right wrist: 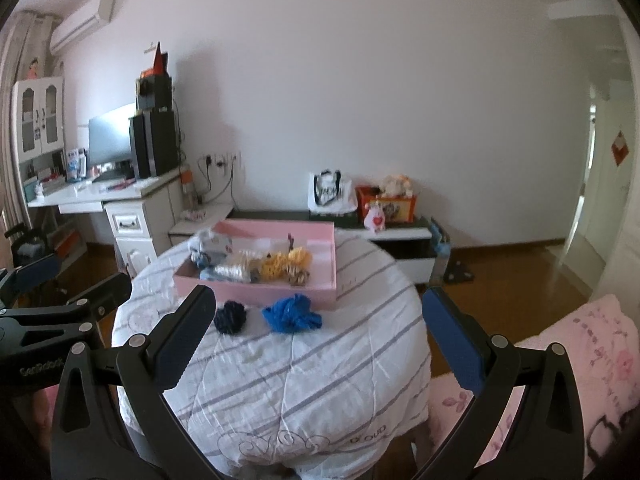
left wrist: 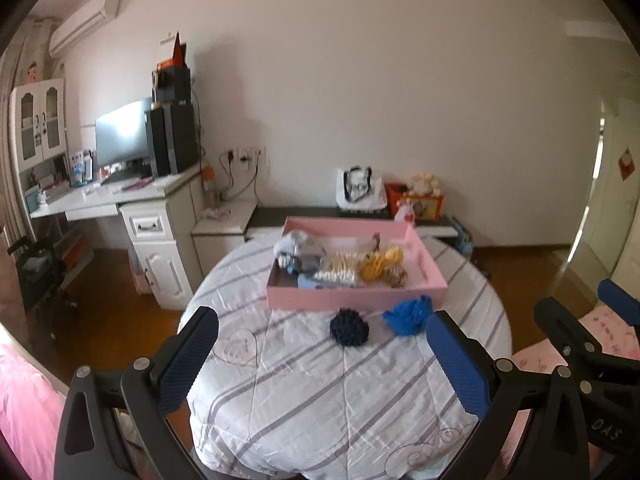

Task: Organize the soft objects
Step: 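Lower left tool toward navy scrunchie while right tool reaches blue knitted cloth, then grasp navy scrunchie with left tool while right tool grasps blue knitted cloth, then lift navy scrunchie with left tool while right tool lifts blue knitted cloth, then carry navy scrunchie and blue cloth toward the pink box with both tools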

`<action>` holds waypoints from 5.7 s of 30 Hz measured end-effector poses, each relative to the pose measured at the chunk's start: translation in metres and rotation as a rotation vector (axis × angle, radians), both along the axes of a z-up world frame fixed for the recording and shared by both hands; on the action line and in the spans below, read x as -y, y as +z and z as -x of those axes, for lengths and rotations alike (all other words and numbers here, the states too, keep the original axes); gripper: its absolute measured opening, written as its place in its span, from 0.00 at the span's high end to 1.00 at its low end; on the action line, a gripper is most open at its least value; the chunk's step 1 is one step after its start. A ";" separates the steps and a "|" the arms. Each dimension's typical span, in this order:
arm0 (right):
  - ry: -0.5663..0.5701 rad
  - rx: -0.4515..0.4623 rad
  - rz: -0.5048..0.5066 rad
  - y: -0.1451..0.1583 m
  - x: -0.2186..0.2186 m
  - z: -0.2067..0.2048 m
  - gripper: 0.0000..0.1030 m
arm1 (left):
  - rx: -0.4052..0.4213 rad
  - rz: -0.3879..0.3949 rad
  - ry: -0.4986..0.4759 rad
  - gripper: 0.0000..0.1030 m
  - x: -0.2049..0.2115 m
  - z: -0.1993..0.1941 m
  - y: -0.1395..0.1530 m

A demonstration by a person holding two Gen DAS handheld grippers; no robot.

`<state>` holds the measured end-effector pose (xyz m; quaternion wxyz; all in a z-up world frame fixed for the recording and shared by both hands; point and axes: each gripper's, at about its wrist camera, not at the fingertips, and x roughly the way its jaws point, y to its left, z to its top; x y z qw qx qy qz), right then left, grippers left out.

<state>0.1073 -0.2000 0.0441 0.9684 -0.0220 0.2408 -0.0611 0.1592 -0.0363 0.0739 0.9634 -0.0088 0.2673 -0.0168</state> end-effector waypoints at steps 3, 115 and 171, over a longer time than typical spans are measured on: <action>0.007 -0.045 -0.004 -0.013 0.001 -0.011 0.00 | -0.050 -0.002 -0.005 0.00 0.001 -0.019 -0.009; 0.002 -0.420 -0.098 -0.127 0.009 -0.159 0.56 | -0.378 0.047 -0.080 0.79 -0.005 -0.211 -0.140; 0.072 0.184 -0.033 0.048 -0.026 0.059 0.54 | 0.179 0.013 -0.050 0.79 -0.014 0.133 0.040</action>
